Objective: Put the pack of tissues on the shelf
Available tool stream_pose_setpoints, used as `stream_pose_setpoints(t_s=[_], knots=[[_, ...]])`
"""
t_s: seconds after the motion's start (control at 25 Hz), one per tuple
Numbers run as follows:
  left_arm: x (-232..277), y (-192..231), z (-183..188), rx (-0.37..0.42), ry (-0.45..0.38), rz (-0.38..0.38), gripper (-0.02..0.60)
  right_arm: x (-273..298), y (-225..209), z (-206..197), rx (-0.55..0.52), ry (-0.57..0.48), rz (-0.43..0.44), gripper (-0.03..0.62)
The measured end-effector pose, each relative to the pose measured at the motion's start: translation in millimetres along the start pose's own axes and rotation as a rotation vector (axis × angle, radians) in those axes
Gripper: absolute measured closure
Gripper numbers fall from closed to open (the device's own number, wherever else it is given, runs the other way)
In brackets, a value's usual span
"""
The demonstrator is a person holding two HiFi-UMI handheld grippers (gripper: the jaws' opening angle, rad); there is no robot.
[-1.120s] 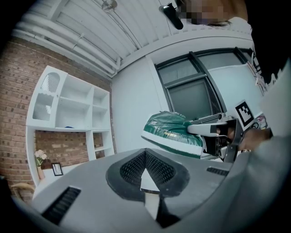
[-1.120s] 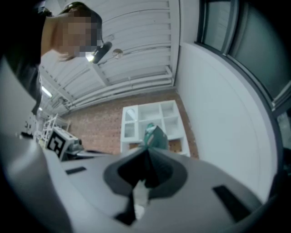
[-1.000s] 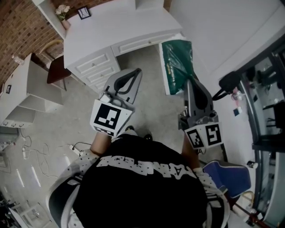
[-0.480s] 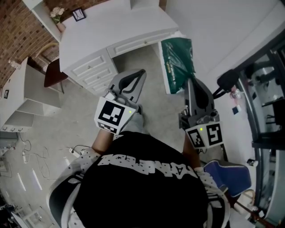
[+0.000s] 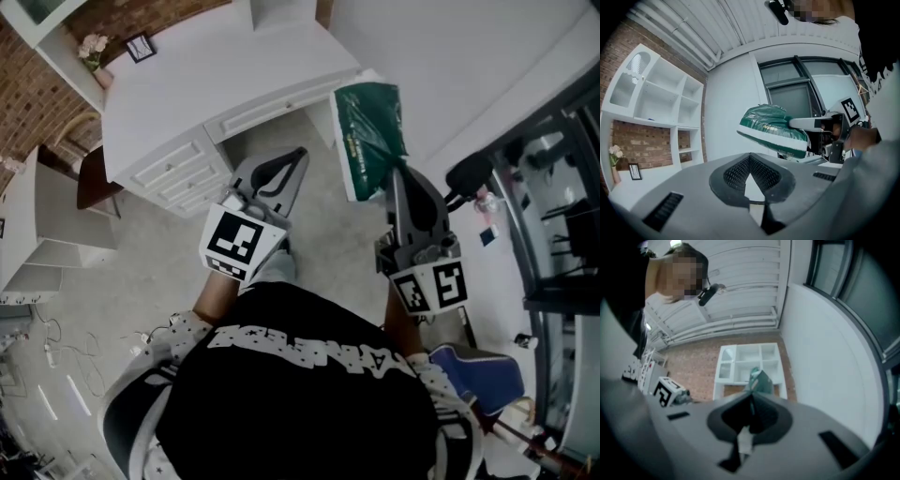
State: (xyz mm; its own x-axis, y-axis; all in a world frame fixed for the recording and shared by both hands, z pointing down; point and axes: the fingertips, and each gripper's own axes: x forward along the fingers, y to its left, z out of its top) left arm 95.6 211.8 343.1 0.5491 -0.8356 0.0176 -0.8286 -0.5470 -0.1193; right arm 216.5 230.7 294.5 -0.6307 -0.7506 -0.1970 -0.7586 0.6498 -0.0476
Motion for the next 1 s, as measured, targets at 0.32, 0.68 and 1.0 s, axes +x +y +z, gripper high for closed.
stream_pose_setpoints(t_s=[0.32,0.68,1.0], knots=[[42.3,49.8,2.8,-0.001,-0.012,-0.014,0.552,54.0,-27.0,-6.2,-0.017,0.020,-0.023,0.563],[78.6,106.2,-8.0,-0.018,-0.003,-0.032,0.552,118.2,-44.3,-17.9,-0.018,0.033,-0.041,0.563],[106.0,160.0,-17.3,-0.019,-0.021,-0.026,0.552,173.7,-58.3,-29.3,-0.035,0.044,-0.042,0.563]])
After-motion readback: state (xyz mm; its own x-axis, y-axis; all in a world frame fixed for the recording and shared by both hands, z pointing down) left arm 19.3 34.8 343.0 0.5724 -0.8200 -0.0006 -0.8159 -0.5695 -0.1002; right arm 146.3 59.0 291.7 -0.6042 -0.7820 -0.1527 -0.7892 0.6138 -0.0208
